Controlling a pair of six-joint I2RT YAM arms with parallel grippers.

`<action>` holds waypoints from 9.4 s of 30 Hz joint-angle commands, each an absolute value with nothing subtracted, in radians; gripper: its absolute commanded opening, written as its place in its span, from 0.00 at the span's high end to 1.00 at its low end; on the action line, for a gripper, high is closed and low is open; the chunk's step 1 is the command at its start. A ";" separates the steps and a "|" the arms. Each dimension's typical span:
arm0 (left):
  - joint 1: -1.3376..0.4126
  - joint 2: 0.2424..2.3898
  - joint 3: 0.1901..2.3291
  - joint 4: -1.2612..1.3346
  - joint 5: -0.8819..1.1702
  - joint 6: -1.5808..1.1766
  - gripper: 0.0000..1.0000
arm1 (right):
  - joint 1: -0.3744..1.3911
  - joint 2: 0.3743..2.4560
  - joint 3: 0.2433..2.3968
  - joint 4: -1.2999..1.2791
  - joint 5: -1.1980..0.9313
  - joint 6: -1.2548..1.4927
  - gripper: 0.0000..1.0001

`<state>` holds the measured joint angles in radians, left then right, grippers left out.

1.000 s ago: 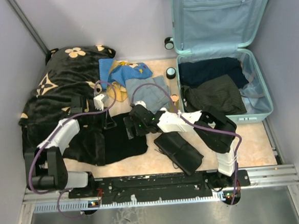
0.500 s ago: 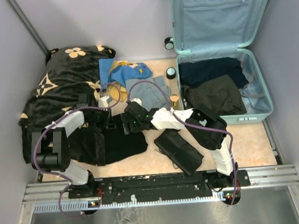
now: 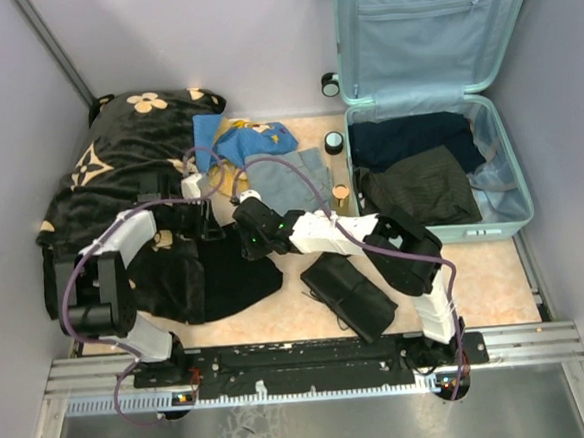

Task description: Pack the luggage

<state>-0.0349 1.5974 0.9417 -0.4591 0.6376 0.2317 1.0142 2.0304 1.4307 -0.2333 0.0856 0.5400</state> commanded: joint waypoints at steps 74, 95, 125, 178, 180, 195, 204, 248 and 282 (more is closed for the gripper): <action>0.061 1.700 1.370 -0.399 0.705 0.221 0.36 | -0.127 1.338 1.255 -0.534 -0.395 -0.181 1.00; 0.062 1.722 1.419 -0.429 0.712 0.280 0.35 | -0.231 1.477 1.210 -0.432 -0.338 -0.403 0.25; -0.274 1.724 1.412 -0.576 0.692 0.659 0.07 | -0.064 1.596 1.135 -0.695 -0.666 -0.755 0.22; -0.350 2.156 1.788 -0.066 0.990 -0.049 1.00 | -0.119 1.558 1.538 -0.491 -0.503 0.324 0.01; -0.345 2.161 1.814 0.001 0.966 -0.125 1.00 | -0.101 1.565 1.536 -0.471 -0.487 0.381 0.01; -0.490 2.329 2.107 0.307 0.784 -0.303 1.00 | -0.082 1.684 1.616 -0.509 -0.485 0.576 0.02; -0.615 2.456 2.149 0.487 0.746 -0.261 1.00 | -0.040 1.681 1.574 -0.486 -0.458 0.579 0.06; -0.591 2.250 1.957 0.399 0.844 0.043 0.20 | 0.012 1.948 1.896 -0.551 -0.329 0.308 1.00; -0.341 1.943 1.584 0.117 0.764 0.202 0.07 | -0.282 2.295 2.243 -0.794 -0.508 -0.513 0.97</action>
<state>-0.3557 1.9903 1.6035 0.1478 0.7738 0.1627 -0.2489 2.2986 2.1769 -0.8322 -0.5644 -0.3687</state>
